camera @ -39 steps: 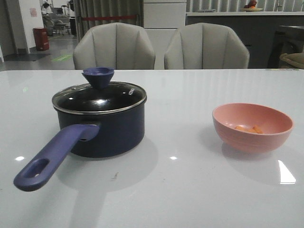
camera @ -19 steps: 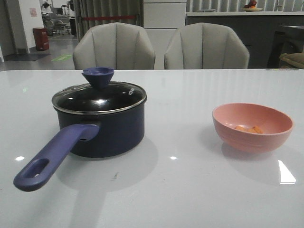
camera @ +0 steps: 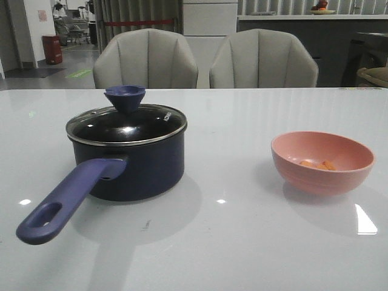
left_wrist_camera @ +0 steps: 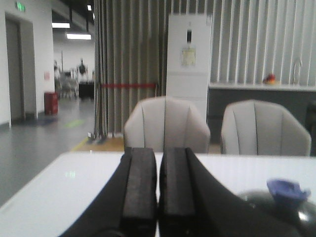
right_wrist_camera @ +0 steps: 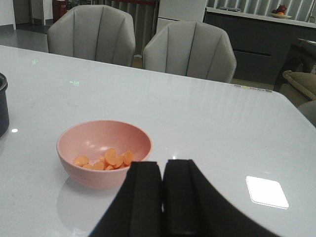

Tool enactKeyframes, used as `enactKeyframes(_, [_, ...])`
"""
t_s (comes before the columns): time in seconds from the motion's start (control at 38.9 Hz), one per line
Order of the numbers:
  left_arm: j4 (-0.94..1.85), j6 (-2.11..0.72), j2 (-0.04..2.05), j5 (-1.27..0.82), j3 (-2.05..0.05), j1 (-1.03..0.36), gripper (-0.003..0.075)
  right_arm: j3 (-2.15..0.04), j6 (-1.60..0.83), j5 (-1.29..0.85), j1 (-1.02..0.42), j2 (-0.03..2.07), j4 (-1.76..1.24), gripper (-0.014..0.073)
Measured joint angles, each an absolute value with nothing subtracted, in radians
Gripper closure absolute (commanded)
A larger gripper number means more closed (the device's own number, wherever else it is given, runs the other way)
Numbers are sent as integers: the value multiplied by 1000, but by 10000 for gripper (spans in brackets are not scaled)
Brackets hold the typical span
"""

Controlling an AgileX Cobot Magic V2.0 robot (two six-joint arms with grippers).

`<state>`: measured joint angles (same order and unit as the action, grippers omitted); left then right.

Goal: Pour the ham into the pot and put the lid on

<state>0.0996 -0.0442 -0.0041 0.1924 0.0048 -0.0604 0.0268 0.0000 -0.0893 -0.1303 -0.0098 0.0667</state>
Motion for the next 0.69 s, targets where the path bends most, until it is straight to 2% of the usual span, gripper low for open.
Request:
enactKeyframes(0.13, [137, -44, -4, 222, -38, -60, 607, 27, 0, -89, -130, -10, 67, 447])
enactKeyframes(0.33, [167, -44, 63, -46, -271, -60, 607, 27, 0, -89, -130, -10, 67, 447])
enactKeyframes(0.49, [226, -44, 194, -401, -446, -60, 607, 27, 0, -89, -130, -10, 67, 447])
enactKeyframes(0.69, [216, -44, 223, -454, -457, -60, 605, 27, 0, -89, -130, -10, 67, 447])
